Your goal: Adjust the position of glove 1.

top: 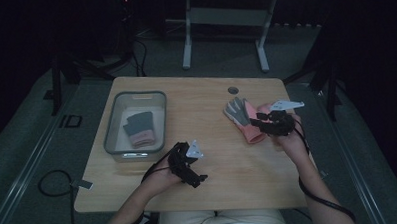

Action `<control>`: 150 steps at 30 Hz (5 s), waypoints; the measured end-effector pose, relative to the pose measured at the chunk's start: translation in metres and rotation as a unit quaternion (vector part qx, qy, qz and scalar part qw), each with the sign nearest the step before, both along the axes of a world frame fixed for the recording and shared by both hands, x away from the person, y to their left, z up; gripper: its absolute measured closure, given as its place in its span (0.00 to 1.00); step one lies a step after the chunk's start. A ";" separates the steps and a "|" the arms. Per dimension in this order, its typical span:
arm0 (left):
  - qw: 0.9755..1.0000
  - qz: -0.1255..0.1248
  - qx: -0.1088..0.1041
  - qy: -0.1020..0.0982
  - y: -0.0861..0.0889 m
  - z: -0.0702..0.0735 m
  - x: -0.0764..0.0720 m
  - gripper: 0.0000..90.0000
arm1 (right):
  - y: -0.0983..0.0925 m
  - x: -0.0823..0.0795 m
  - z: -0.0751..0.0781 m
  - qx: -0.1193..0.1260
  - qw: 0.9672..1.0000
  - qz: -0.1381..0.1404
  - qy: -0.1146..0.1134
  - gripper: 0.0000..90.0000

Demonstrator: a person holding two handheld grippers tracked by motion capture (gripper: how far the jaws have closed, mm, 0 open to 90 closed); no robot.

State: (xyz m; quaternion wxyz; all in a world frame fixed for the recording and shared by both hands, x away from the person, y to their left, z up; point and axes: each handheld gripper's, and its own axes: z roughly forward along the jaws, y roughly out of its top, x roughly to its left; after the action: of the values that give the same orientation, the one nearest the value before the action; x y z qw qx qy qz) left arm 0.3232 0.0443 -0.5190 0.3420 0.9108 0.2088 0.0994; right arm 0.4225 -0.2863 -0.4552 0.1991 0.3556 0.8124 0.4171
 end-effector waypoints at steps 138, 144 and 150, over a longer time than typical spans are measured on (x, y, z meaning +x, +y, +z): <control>0.991 0.057 -0.091 -0.074 0.029 -0.041 -0.038 0.00 | -0.083 0.025 -0.015 -0.065 0.991 -0.115 -0.004 0.60; 0.992 0.056 -0.091 -0.074 0.028 -0.041 -0.038 0.00 | -0.086 0.046 -0.027 -0.078 0.990 -0.121 0.010 0.59; 0.991 0.055 -0.095 -0.071 0.029 -0.041 -0.039 0.00 | -0.085 0.052 -0.039 -0.085 0.988 -0.124 0.019 0.56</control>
State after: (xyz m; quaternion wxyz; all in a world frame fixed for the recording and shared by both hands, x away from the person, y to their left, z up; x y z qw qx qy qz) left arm 0.2842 0.0736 -0.5599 0.4350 0.8519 0.2423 0.1620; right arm 0.4749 -0.3715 -0.4938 0.2637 0.4435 0.7977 0.3121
